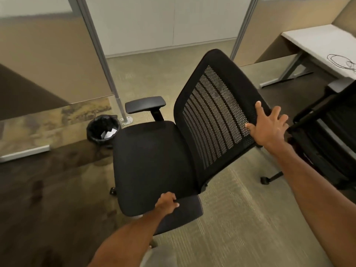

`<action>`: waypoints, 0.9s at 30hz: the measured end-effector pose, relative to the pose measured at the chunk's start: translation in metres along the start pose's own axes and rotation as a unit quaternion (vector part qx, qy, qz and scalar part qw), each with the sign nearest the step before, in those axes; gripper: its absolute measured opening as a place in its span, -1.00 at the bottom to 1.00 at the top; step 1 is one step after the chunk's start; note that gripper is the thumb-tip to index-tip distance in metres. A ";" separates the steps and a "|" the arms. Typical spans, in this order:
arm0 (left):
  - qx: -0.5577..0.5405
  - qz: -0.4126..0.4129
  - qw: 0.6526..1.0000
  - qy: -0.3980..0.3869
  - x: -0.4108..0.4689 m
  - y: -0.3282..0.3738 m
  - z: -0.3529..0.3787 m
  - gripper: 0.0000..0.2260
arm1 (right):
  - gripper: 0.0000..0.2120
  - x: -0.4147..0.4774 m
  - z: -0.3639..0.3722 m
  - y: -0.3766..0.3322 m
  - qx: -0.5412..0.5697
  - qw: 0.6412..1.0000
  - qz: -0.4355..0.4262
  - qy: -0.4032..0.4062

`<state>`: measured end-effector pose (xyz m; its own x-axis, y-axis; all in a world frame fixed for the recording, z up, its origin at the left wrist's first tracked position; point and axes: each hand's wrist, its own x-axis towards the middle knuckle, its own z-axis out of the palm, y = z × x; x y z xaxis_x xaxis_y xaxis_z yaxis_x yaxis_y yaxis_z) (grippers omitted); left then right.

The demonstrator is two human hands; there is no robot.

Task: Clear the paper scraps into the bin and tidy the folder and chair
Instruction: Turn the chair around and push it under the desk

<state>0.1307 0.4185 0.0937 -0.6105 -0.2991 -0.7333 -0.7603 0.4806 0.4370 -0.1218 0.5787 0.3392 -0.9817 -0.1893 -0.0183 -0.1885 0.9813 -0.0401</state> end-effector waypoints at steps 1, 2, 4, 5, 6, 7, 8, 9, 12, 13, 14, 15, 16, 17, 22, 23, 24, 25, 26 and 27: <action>-0.011 -0.004 1.000 0.001 0.000 -0.001 0.000 -0.68 | -0.32 0.000 0.000 0.001 0.001 1.000 -0.004 -0.002; -0.025 -0.009 1.000 0.004 0.001 -0.002 0.001 -0.68 | -0.33 -0.001 0.000 0.002 0.001 1.000 -0.009 -0.001; -0.056 -0.024 0.998 0.014 0.002 -0.005 0.005 -0.70 | -0.37 -0.001 0.000 0.005 0.000 1.000 -0.026 0.015; -0.070 -0.033 0.997 0.021 0.002 -0.005 0.007 -0.70 | -0.41 0.000 -0.001 0.009 0.005 0.999 -0.039 0.027; -0.081 -0.040 0.995 0.028 0.002 -0.006 0.009 -0.70 | -0.45 0.003 -0.003 0.012 0.017 0.998 -0.053 0.035; -0.089 -0.048 0.994 0.032 0.003 -0.005 0.010 -0.70 | -0.49 0.007 -0.005 0.015 0.037 0.997 -0.064 0.036; -0.095 -0.058 0.993 0.032 0.004 -0.004 0.009 -0.70 | -0.54 0.013 -0.008 0.018 0.064 0.995 -0.074 0.031; -0.097 -0.069 0.993 0.024 0.005 -0.003 0.007 -0.69 | -0.58 0.019 -0.010 0.021 0.093 0.992 -0.082 0.022; -0.099 -0.102 0.990 -0.010 0.009 0.004 -0.005 -0.67 | -0.72 0.047 -0.016 0.026 0.164 0.980 -0.114 0.023; -0.098 -0.108 0.989 -0.020 0.011 0.007 -0.009 -0.68 | -0.75 0.060 -0.019 0.025 0.178 0.975 -0.130 0.034; -0.098 -0.110 0.989 -0.025 0.013 0.010 -0.012 -0.68 | -0.75 0.073 -0.021 0.023 0.184 0.972 -0.143 0.040; -0.103 -0.111 0.988 -0.021 0.014 0.015 -0.013 -0.69 | -0.74 0.087 -0.024 0.019 0.184 0.969 -0.158 0.039; -0.119 -0.109 0.987 -0.010 0.017 0.022 -0.014 -0.70 | -0.72 0.101 -0.026 0.015 0.182 0.967 -0.176 0.033; -0.147 -0.104 0.984 0.009 0.019 0.031 -0.014 -0.70 | -0.73 0.113 -0.026 0.012 0.187 0.963 -0.193 0.027; -0.316 -0.043 0.933 0.168 0.018 0.116 -0.033 -0.61 | -0.85 0.154 -0.019 0.004 0.246 0.927 -0.284 0.010; -0.349 -0.020 0.918 0.186 0.016 0.139 -0.040 -0.60 | -0.89 0.161 -0.019 0.004 0.255 0.917 -0.307 0.004; -0.372 0.005 0.906 0.200 0.013 0.161 -0.048 -0.60 | -0.93 0.168 -0.018 0.005 0.262 0.907 -0.329 -0.007; -0.388 0.032 0.896 0.212 0.010 0.183 -0.057 -0.60 | -0.92 0.174 -0.018 0.006 0.257 0.901 -0.349 -0.018; -0.399 0.057 0.888 0.221 0.007 0.202 -0.065 -0.61 | -0.87 0.179 -0.016 0.007 0.243 0.897 -0.368 -0.023; -0.406 0.082 0.879 0.236 0.004 0.223 -0.075 -0.60 | -0.82 0.185 -0.017 0.008 0.225 0.893 -0.389 -0.020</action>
<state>-0.0578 0.4631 0.2274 -0.6047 -0.6817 -0.4119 -0.4437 -0.1412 0.8850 -0.3058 0.5524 0.3523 -0.5552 -0.8172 0.1546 -0.7749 0.4407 -0.4531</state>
